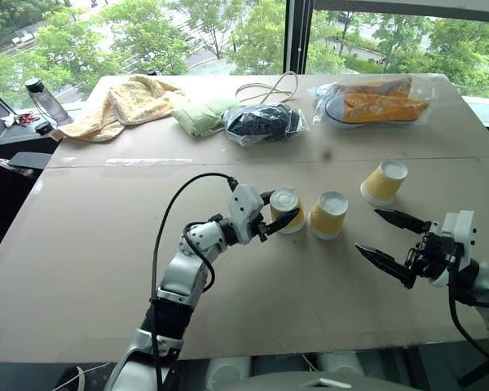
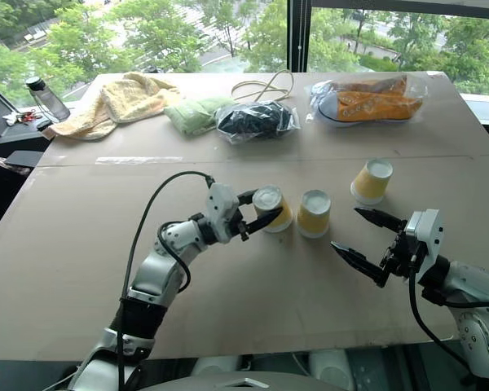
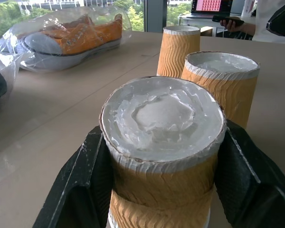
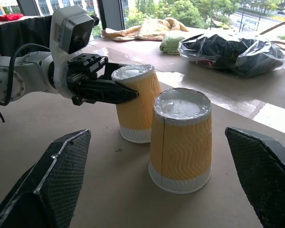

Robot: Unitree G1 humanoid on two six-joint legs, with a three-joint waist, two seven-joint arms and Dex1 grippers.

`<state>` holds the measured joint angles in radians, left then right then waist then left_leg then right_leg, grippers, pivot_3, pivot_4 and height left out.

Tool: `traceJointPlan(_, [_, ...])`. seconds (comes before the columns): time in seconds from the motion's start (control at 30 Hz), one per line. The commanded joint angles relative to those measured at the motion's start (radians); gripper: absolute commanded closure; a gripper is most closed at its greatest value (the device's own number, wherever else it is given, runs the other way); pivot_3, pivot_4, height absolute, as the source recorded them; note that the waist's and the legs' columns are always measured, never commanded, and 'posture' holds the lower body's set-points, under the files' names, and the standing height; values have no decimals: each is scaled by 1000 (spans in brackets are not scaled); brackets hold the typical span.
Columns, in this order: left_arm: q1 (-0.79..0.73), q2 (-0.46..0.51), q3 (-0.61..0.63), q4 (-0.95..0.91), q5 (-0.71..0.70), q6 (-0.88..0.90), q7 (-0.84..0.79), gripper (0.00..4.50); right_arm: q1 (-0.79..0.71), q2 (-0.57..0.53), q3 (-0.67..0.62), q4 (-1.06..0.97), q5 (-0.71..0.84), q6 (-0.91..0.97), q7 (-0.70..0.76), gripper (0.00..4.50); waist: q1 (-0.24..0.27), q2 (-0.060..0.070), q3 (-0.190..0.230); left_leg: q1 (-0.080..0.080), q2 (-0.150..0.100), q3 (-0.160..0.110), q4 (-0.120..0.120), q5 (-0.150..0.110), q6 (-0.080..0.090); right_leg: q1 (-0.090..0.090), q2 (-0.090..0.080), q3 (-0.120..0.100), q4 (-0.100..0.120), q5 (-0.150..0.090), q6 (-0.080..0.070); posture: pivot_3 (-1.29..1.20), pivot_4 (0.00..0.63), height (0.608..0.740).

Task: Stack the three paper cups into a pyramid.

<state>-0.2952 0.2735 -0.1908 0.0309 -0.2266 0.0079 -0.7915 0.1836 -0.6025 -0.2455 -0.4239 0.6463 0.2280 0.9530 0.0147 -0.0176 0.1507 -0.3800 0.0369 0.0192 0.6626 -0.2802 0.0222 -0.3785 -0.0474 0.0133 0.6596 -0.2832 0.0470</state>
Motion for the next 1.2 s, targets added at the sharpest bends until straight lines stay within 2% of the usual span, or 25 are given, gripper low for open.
traceJointPlan(0.03, [-17,-13,-17,17,21,-24,2,2219,8,-4,-26,-31,3,-27,2,0,1,0,0,0,0,0,0,0,0,0,0,0,0,0,0,0,150,740])
traceJointPlan(0.2, [-22,-28,-25,30,26,-31,-2,2219,10,-4,-24,-32,0,-33,-2,0,-1,0,0,0,0,0,2,0,0,1,0,0,0,0,0,0,150,740])
traceJointPlan(0.27, [-24,-32,-27,35,33,-37,-1,1217,9,-5,-23,-32,-3,-34,-4,0,0,0,0,0,0,0,2,0,0,1,0,0,0,0,0,0,150,740])
traceJointPlan(0.3, [-25,-34,-27,37,36,-39,0,956,9,-5,-24,-31,-3,-35,-4,0,0,0,0,0,0,0,2,0,0,1,0,0,0,0,0,0,150,740])
traceJointPlan(0.37, [-26,-39,-26,32,31,-44,-3,104,6,-5,-23,-27,-9,-34,-9,0,-1,0,0,0,0,0,2,0,0,1,0,0,0,0,0,0,150,740])
traceJointPlan(0.7, [0,5,36,-226,-129,57,-50,104,-54,53,-99,77,-24,-88,-107,0,-2,1,0,0,1,0,2,0,0,1,0,0,0,0,0,0,150,740])
traceJointPlan(0.87, [3,99,63,-395,-215,244,-33,104,-162,87,-87,178,-155,-111,-265,0,-8,2,0,0,1,0,2,0,0,1,0,1,1,0,0,0,150,740])
traceJointPlan(0.97, [-73,195,84,-487,-272,452,-4,104,-245,113,-56,265,-241,-88,-373,0,-7,2,0,0,0,0,3,0,0,1,1,1,2,0,0,0,150,740])
traceJointPlan(1.2, [-205,299,145,-618,-478,756,27,104,-364,167,-40,419,-277,-92,-442,0,-4,3,1,-2,1,1,2,0,0,0,0,1,0,0,0,0,150,740])
